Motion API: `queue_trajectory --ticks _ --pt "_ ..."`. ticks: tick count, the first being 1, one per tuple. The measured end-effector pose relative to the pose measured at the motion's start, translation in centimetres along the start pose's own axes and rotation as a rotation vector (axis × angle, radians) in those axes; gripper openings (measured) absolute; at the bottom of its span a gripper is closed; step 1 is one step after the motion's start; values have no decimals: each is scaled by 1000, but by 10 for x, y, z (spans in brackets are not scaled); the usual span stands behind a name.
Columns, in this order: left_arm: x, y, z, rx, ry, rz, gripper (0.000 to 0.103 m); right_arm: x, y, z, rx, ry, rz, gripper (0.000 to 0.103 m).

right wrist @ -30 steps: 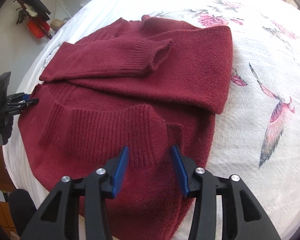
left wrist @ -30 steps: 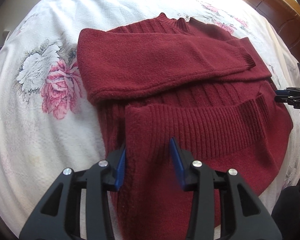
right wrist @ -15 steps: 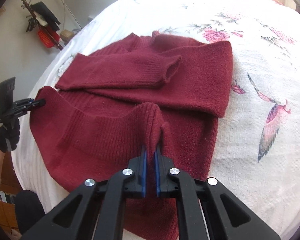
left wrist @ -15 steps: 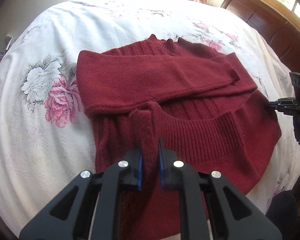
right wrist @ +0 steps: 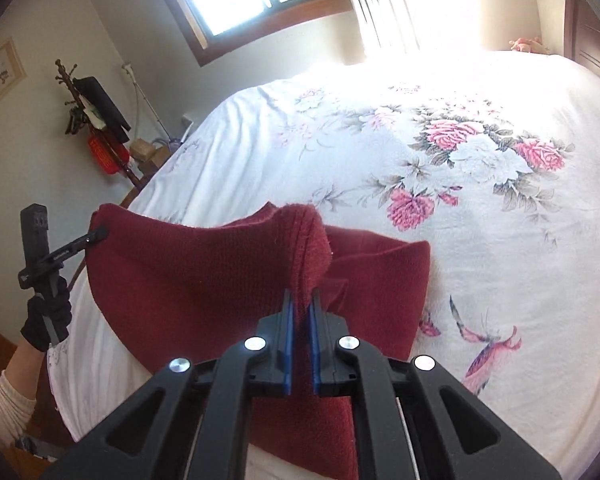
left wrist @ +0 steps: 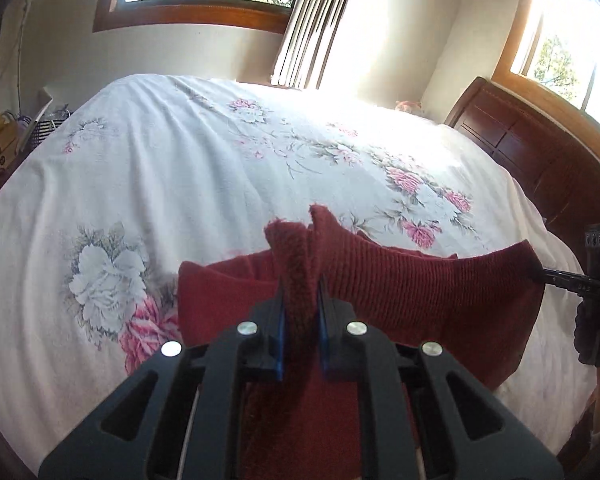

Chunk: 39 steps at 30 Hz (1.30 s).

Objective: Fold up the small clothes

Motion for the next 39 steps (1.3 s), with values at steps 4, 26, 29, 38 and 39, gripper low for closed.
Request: queue_trajectory --ticks 4,26,29,38,39 --pt "43 30 -5 -31 56 13 11 32 33 24 32 -25 -13 6" --pt "152 -55 5 -18 265 -318 23 130 -10 84 133 -150 -211 41" --pt "120 -73 15 -39 262 -286 44 108 -30 72 132 -91 -210 43" --pt "94 -120 31 -47 319 -252 63 82 -110 42 180 -20 -328 17" --pt "98 -123 30 -67 308 -257 64 83 -114 43 189 -20 -338 12"
Point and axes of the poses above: each gripper's, at about its wrist camera, not at the fingertips, and x roughly the way its jaws point, z to its right, y to its top, the point moved 1 cm from there along x, roughly the way its jaws point, and after that the axes turned 10 degrees about -x, right-handed, at the moved point
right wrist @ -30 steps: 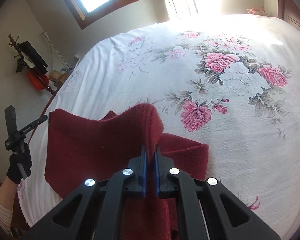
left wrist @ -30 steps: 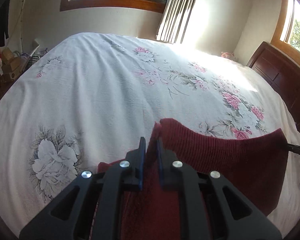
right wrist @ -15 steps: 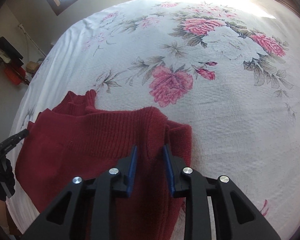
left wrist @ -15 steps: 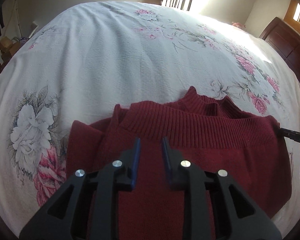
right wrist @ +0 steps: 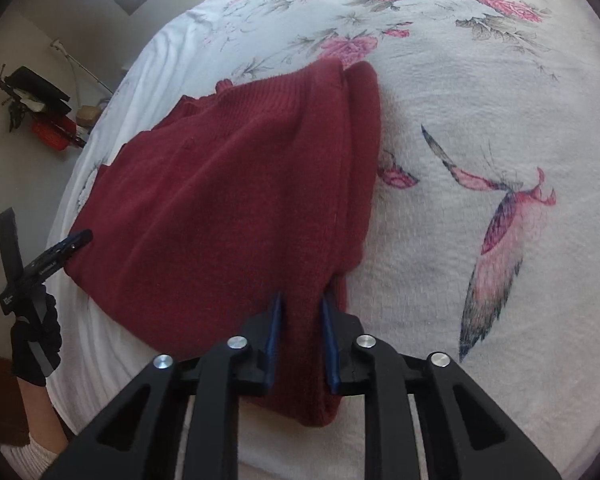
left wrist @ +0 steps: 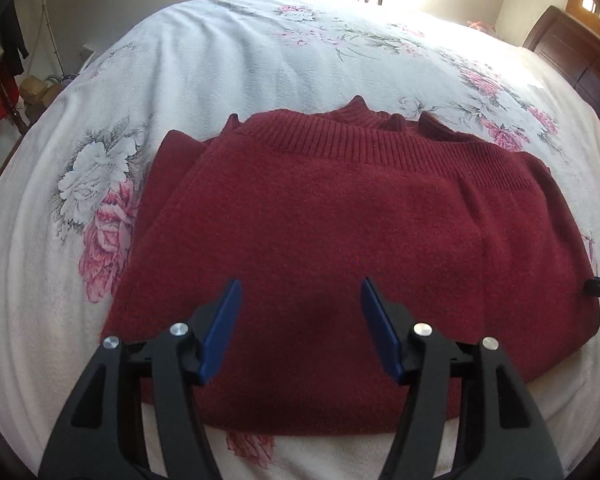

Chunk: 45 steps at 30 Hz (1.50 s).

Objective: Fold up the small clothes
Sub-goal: 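Grasp one side of the sweater with the right tool and fold it inward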

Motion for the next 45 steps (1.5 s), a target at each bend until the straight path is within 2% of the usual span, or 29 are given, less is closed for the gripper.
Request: queue_trajectory --ticks 1,3,5,9,11,13,14,15,16,20,24,27,31,32,33,36,45 --pt "5 -1 0 -9 -22 -18 64 -1 -2 1 11 5 5 11" --pt "13 -3 -2 -14 -15 -33 64 -11 -4 5 41 10 26 8" --pt "14 -2 -5 -32 -38 -31 65 -17 -8 12 80 -24 13 6" --pt "19 -3 -13 -56 -86 -46 67 6 -20 24 118 -71 -60 6" --pt "20 -4 -17 -75 -108 -50 67 8 -21 22 103 -73 -45 6" --pt "18 -4 -18 -85 -112 -50 67 3 -19 16 89 -62 -21 10" --pt "16 -3 -17 -88 -109 -50 67 -2 -18 13 85 -62 -2 19" --pt "13 -3 -17 -88 -109 -48 67 -7 -17 10 81 -70 12 32" --pt "10 -3 -16 -84 -111 -46 68 -12 -16 7 73 -70 26 37" --pt "2 -3 -4 -41 -109 -38 70 -22 -8 9 97 -44 62 40" --pt "3 -4 2 -24 -112 -48 78 -14 -2 22 158 13 53 42" --pt "11 -5 3 -19 -90 -70 81 -1 1 34 217 67 43 50" --pt "17 -6 2 -27 -94 -78 82 20 2 45 271 126 24 47" --pt "17 -6 2 -27 -95 -77 84 24 3 46 279 146 28 42" --pt "18 -6 2 -28 -96 -78 84 27 6 46 284 167 32 31" --pt "21 -7 3 -24 -90 -80 85 35 8 45 295 174 23 25" --pt "27 -9 2 -34 -99 -82 87 38 2 50 330 168 34 21"
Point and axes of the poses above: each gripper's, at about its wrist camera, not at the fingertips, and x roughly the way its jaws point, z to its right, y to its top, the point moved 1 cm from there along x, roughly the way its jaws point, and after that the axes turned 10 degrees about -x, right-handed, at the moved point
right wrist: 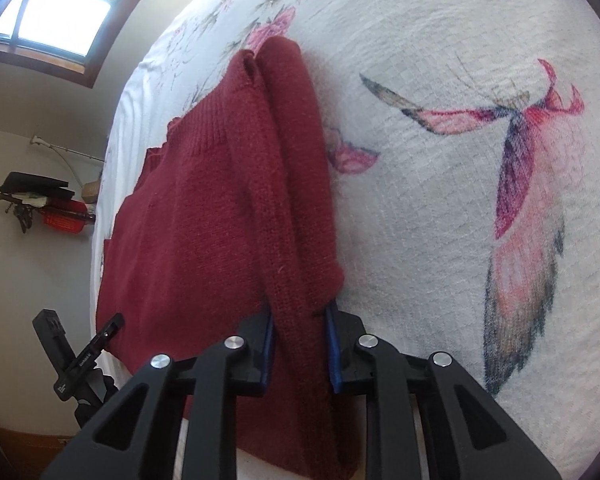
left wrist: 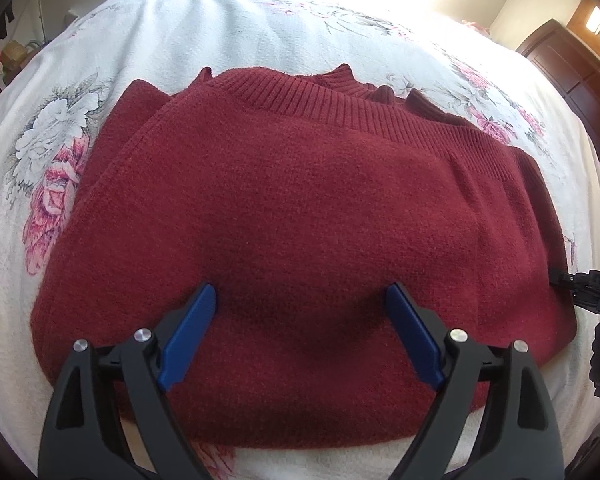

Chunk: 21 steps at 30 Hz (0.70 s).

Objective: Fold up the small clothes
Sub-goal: 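Grasp one side of the sweater with the right tool and fold it inward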

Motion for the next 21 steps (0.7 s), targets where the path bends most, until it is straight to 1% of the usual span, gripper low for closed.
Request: queue_trajectory --ticks 4,8,11,14,16,18,21 --pt "2 0 0 -2 -8 0 88 -1 -2 -1 -12 -14 6 20" --pt "1 0 -1 -8 -15 -2 88 -1 0 -2 11 -23 -1 20" --pt "-4 2 -3 -23 -35 -3 88 -7 8 -19 6 -50 -8 17" --pt "-13 6 -7 -59 -81 -1 88 -24 21 -52 -53 -24 22 16" --pt "-20 9 -10 -68 -94 13 88 -30 33 -86 -129 -38 29 15" --pt "-26 12 -10 -66 -99 28 88 -28 42 -123 -214 -60 15 15" --pt "-32 15 -14 -83 -116 37 88 -11 48 -172 -333 -92 -21 15"
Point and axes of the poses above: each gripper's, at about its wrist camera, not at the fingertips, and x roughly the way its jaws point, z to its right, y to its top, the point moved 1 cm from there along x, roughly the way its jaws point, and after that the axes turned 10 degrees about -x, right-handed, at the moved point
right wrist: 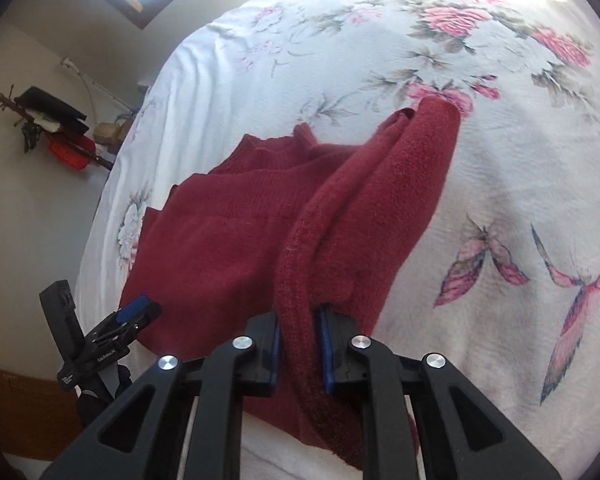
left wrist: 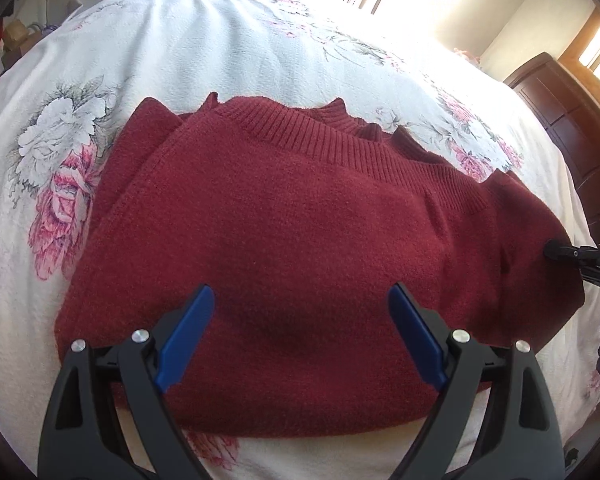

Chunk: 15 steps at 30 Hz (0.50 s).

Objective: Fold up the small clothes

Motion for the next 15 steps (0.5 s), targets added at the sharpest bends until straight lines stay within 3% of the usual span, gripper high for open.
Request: queue_trajectory --ticks 6,15 --pt "-12 4 -13 -37 -19 17 88 44 17 -69 -157 -28 -82 15" --pt "-21 7 -18 -56 -42 30 88 114 -9 -96 -201 -67 -184 17"
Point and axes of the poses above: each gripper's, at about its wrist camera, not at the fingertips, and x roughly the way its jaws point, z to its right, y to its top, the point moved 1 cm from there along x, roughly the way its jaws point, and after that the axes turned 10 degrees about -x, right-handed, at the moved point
